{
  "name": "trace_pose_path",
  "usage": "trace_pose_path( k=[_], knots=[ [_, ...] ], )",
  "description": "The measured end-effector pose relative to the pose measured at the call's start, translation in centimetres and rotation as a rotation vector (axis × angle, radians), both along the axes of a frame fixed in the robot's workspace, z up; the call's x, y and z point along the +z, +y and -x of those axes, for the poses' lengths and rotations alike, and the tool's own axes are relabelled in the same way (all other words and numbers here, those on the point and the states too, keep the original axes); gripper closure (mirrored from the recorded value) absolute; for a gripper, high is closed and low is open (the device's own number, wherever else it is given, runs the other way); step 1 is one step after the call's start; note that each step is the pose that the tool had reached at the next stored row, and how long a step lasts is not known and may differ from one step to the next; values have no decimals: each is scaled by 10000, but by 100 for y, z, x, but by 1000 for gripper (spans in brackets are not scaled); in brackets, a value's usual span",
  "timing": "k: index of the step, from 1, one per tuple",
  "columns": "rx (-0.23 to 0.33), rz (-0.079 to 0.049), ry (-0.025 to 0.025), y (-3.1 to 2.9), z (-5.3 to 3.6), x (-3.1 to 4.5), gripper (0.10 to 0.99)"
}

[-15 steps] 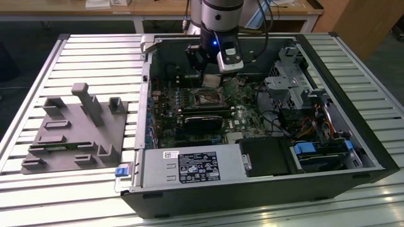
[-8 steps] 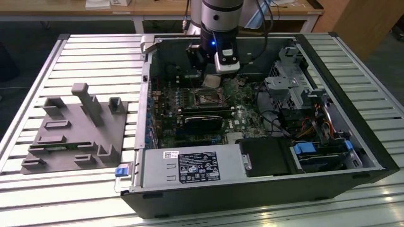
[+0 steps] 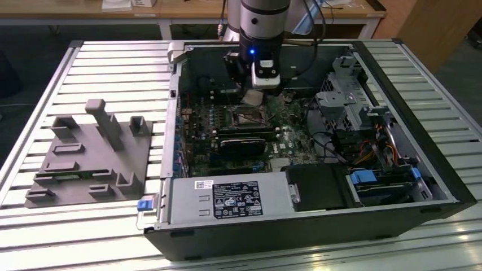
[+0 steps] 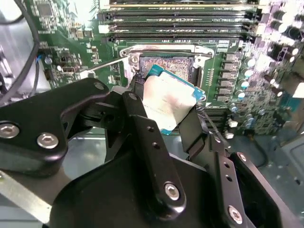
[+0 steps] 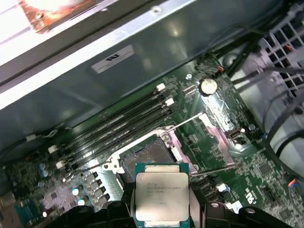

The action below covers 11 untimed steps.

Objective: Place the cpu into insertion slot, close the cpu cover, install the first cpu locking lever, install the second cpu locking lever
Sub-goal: 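Place the cpu into insertion slot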

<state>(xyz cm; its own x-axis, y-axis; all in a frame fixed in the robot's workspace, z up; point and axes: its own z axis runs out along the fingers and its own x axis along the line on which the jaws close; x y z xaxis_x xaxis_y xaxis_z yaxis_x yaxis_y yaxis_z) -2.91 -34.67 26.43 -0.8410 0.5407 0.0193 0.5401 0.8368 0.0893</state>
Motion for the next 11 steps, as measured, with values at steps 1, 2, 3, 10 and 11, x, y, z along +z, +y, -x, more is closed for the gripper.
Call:
trace_pose_path(
  k=[1,2,3,10,11],
  knots=[
    [-174,1,0,0,0,-2,545],
    [-336,1,0,0,0,-4,545],
    [-495,0,0,0,0,-7,545],
    [-1634,1,0,0,0,-20,545],
    [-1795,1,0,0,0,-21,545]
  ],
)
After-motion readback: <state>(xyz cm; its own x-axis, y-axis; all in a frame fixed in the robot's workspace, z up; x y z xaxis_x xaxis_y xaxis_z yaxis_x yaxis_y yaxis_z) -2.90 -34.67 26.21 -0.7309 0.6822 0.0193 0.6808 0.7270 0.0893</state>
